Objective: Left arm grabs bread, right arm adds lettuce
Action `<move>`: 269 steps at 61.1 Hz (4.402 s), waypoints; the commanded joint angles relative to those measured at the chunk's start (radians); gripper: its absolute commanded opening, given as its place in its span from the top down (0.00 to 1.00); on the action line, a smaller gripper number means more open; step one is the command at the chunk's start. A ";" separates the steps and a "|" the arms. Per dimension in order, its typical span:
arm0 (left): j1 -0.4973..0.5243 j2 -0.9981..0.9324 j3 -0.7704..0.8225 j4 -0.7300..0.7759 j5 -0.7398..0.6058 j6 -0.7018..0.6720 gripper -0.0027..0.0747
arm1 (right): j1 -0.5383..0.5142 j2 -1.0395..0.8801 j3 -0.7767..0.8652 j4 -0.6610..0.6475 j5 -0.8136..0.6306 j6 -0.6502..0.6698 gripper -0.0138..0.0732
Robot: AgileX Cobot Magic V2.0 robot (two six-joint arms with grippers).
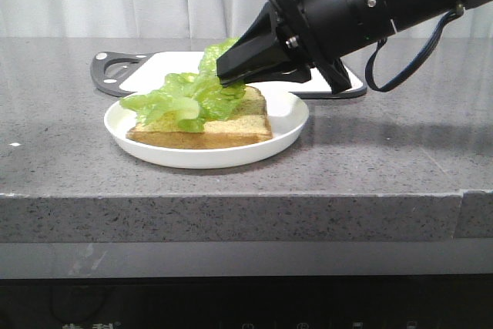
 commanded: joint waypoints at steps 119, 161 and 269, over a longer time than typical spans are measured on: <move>-0.169 0.841 -0.133 -0.887 0.015 0.532 0.44 | -0.139 -0.694 0.070 -0.850 0.150 0.570 0.36; -0.169 0.285 -0.197 0.207 -0.047 -0.232 0.44 | -0.140 -1.031 0.123 -1.469 0.219 1.189 0.36; -0.169 -0.165 0.166 0.274 -0.333 -0.267 0.99 | -0.140 -1.257 0.275 -1.468 0.105 1.189 0.98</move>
